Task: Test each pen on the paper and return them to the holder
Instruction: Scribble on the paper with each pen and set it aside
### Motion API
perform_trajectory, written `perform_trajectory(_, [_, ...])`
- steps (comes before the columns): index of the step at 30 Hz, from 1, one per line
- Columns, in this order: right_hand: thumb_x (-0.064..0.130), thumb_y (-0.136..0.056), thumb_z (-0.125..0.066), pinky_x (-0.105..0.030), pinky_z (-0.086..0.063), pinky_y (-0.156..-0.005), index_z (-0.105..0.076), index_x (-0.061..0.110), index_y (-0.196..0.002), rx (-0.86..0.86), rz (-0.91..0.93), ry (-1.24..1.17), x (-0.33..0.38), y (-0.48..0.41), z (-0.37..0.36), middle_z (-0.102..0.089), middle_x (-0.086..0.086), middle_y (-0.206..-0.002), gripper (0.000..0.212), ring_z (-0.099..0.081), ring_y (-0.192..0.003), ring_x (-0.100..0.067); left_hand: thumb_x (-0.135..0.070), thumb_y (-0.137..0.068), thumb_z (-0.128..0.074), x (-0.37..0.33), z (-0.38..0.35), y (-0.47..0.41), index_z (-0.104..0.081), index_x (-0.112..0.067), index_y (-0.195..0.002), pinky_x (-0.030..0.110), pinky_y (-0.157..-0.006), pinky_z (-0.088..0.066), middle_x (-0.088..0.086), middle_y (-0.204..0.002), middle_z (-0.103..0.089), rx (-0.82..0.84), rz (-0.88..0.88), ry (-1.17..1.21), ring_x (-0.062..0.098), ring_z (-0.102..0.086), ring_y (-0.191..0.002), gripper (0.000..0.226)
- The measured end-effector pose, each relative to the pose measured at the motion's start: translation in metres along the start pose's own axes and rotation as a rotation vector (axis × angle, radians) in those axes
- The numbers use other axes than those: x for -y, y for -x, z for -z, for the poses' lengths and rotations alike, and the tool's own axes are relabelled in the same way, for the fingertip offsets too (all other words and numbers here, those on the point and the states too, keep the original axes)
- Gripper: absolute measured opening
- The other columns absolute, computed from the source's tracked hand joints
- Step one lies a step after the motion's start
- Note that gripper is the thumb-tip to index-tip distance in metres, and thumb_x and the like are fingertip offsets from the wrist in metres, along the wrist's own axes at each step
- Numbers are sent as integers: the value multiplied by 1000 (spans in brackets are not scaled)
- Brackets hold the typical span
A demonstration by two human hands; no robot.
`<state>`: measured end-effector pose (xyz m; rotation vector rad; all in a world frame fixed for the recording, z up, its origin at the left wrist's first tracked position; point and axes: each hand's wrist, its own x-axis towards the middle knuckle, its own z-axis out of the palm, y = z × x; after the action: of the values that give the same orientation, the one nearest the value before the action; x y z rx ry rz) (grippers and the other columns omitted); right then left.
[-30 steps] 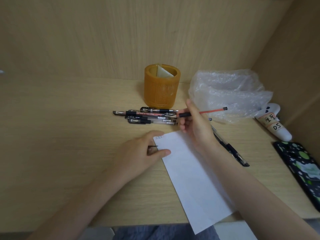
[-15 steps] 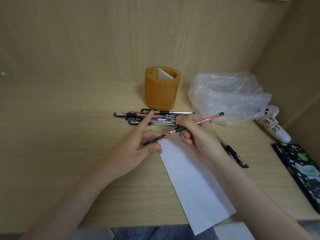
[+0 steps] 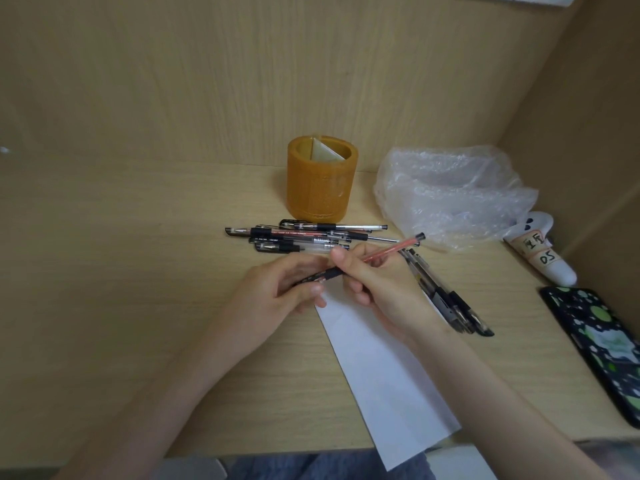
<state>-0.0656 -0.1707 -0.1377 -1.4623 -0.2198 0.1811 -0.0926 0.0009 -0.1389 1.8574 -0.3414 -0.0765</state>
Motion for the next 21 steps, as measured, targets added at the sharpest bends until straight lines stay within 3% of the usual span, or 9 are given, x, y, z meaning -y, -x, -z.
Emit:
perform_trajectory(2, [26, -76, -69, -16, -30, -40, -62, 20, -62, 22, 19, -43, 0, 2, 1, -49, -1, -49, 17, -39, -40, -10, -24, -84, -61, 2, 2, 1, -68, -23, -89, 17, -54, -46, -5, -71, -71, -61, 9, -86, 9, -63, -55, 8])
perform_trajectory(5, [24, -79, -65, -17, -36, -43, -63, 5, -79, 19, 26, -81, -2, 4, -1, -58, -3, -56, 18, -45, -45, -13, -29, -87, -57, 3, 2, 2, -66, -20, -77, 15, -48, -40, -4, -60, -65, -74, -14, -151, 6, -52, -43, 16])
perform_trajectory(8, [23, -82, -62, -16, -35, -44, -64, 5, -86, -29, 74, -22, -5, 5, -2, -58, -3, -57, 19, -45, -48, -15, -30, -88, -56, 4, -2, -1, -65, -22, -73, 14, -46, -34, -9, -53, -57, -105, -42, -244, 4, -46, -43, 20])
perform_trajectory(12, [17, -90, -60, -17, -35, -45, -64, 7, -83, -82, 71, 34, -7, 10, -3, -57, -2, -56, 12, -46, -48, -12, -29, -89, -54, 6, -8, -2, -65, -20, -74, 12, -47, -33, -14, -51, -53, -103, -34, -253, 3, -46, -44, 20])
perform_trajectory(16, [22, -94, -56, -16, -35, -45, -56, 3, -72, -137, 65, 97, -2, 9, -5, -54, -1, -51, 29, -44, -44, -9, -31, -90, -54, 1, -17, -4, -66, -17, -77, 13, -47, -34, -9, -52, -57, -77, -20, -195, 3, -45, -42, 22])
perform_trajectory(21, [23, -99, -47, -19, -36, -45, -52, 10, -72, -236, -28, 385, 11, 1, 23, -53, -7, -58, 31, -44, -43, -10, -60, -80, -40, -3, -16, -9, -64, -32, -92, 13, -51, -40, -12, -72, -67, -5, 38, -311, -2, -49, -44, 39])
